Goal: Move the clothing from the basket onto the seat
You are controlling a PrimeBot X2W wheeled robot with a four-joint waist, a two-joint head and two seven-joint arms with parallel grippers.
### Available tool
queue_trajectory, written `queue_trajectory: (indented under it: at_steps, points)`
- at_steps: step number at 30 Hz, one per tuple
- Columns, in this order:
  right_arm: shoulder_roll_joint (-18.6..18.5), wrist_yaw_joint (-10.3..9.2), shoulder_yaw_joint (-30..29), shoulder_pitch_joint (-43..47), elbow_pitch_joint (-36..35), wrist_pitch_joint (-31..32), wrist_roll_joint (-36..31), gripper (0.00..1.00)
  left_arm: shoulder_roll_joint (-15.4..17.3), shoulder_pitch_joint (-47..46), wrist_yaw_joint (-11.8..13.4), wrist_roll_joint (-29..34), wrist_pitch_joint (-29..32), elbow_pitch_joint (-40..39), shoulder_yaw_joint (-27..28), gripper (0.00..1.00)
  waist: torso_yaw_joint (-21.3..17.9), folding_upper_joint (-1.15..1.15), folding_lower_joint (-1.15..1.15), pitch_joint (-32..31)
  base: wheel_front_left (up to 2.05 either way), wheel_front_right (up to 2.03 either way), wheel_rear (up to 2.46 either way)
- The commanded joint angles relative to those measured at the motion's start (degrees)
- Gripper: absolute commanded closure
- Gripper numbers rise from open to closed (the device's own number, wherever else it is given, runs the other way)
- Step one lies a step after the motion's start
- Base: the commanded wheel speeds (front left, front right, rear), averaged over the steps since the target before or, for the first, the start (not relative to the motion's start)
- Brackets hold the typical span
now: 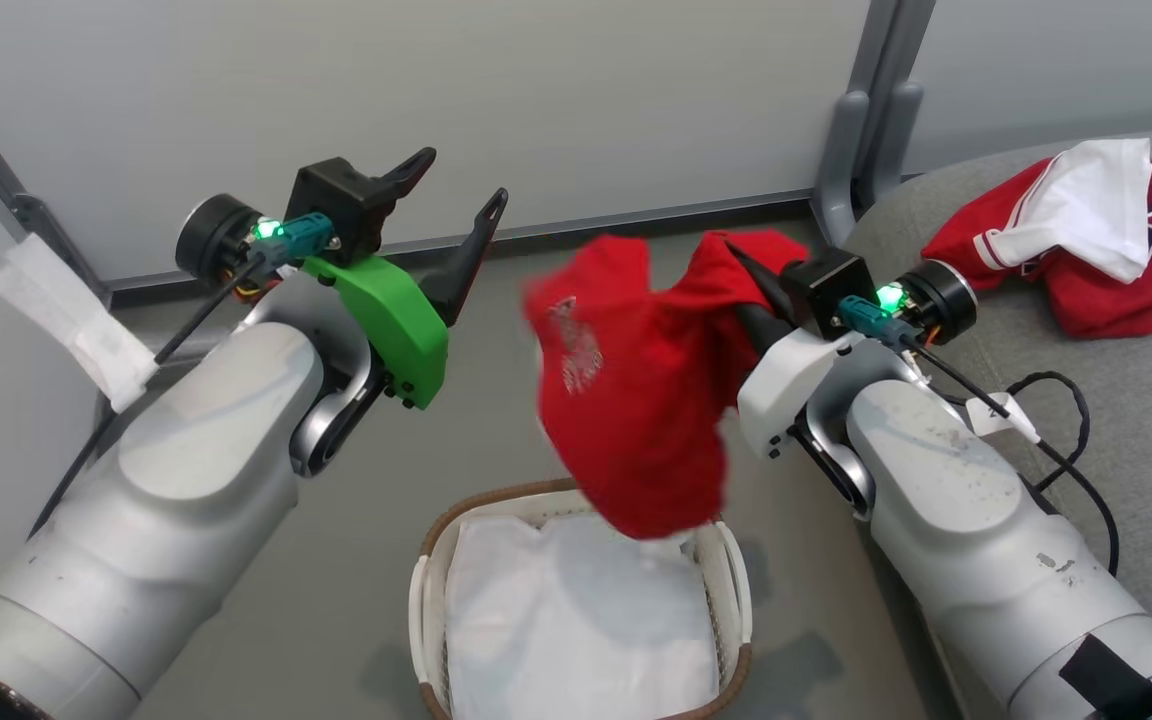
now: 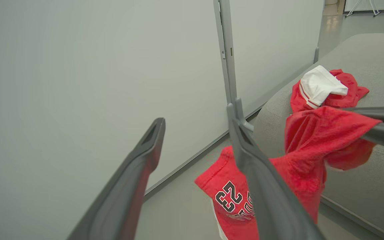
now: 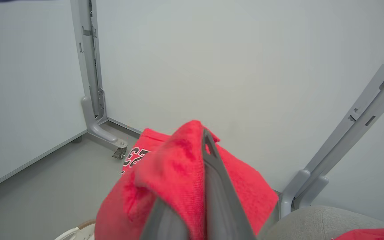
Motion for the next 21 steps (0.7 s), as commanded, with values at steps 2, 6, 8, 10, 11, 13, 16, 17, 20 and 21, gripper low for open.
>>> queue_trajectory:
  at_steps: [2, 6, 8, 10, 11, 13, 16, 17, 20, 21]
  points:
    - [-0.4, -0.08, -1.4, 0.4, -0.6, -0.3, -0.6, 1.00, -0.6, 2.0, 0.5, -0.3, -1.4, 0.3, 0.3, 0.00, -0.1, 0.00, 0.00, 0.3, 0.00, 0.00, 0.00]
    - [-1.4, -0.08, -4.3, 1.3, -1.6, -0.3, -1.6, 1.00, -1.8, 4.7, 0.5, -0.7, -3.1, -0.1, -0.3, 0.00, -0.5, 0.00, 0.00, 0.6, 0.00, 0.00, 0.00]
    - [-1.9, -0.08, -5.9, 2.1, -2.3, -0.3, -2.1, 1.00, -2.5, 6.2, 0.6, -0.8, -3.9, -0.6, -0.7, 0.00, -0.9, 0.00, 0.00, 0.8, 0.00, 0.00, 0.00]
    - [-2.5, -0.08, -7.6, 2.9, -3.4, -0.3, -2.8, 1.00, -3.1, 7.8, 0.8, -0.8, -4.6, -1.2, -1.0, 0.00, -1.5, 0.00, 0.00, 1.0, 0.00, 0.00, 0.00]
    - [-2.8, -0.08, -8.5, 3.5, -3.9, -0.3, -3.3, 1.00, -3.4, 8.6, 1.1, -0.7, -4.9, -1.5, -1.1, 0.00, -1.9, 0.00, 0.00, 1.1, 0.00, 0.00, 0.00]
    - [-3.4, -0.08, -10.1, 4.5, -5.1, -0.3, -3.9, 1.00, -3.8, 10.2, 1.4, -0.4, -5.4, -2.2, -1.3, 0.00, -2.7, 0.00, 0.00, 1.4, 0.00, 0.00, 0.00]
    - [-3.7, -0.08, -12.1, 6.3, -7.2, -0.3, -4.8, 1.00, -4.5, 12.2, 1.8, -0.2, -6.1, -3.2, -1.2, 0.00, -3.8, 0.00, 0.00, 1.7, 0.00, 0.00, 0.00]
    - [-3.9, -0.08, -13.0, 7.0, -8.1, -0.3, -5.1, 1.00, -4.8, 13.1, 2.1, -0.2, -6.3, -3.4, -1.1, 0.00, -4.3, 0.00, 0.00, 1.7, 0.00, 0.00, 0.00]
    - [-4.4, -0.08, -15.2, 8.8, -10.6, -0.3, -5.9, 1.00, -5.5, 14.8, 2.3, 0.5, -6.5, -4.0, -1.1, 0.00, -5.6, 0.00, 0.00, 1.9, 0.00, 0.00, 0.00]
    - [-4.5, -0.08, -15.9, 9.5, -11.5, -0.2, -6.2, 1.00, -5.7, 15.4, 2.4, 0.7, -6.6, -4.4, -1.1, 0.00, -6.1, 0.00, 0.00, 2.0, 0.00, 0.00, 0.00]
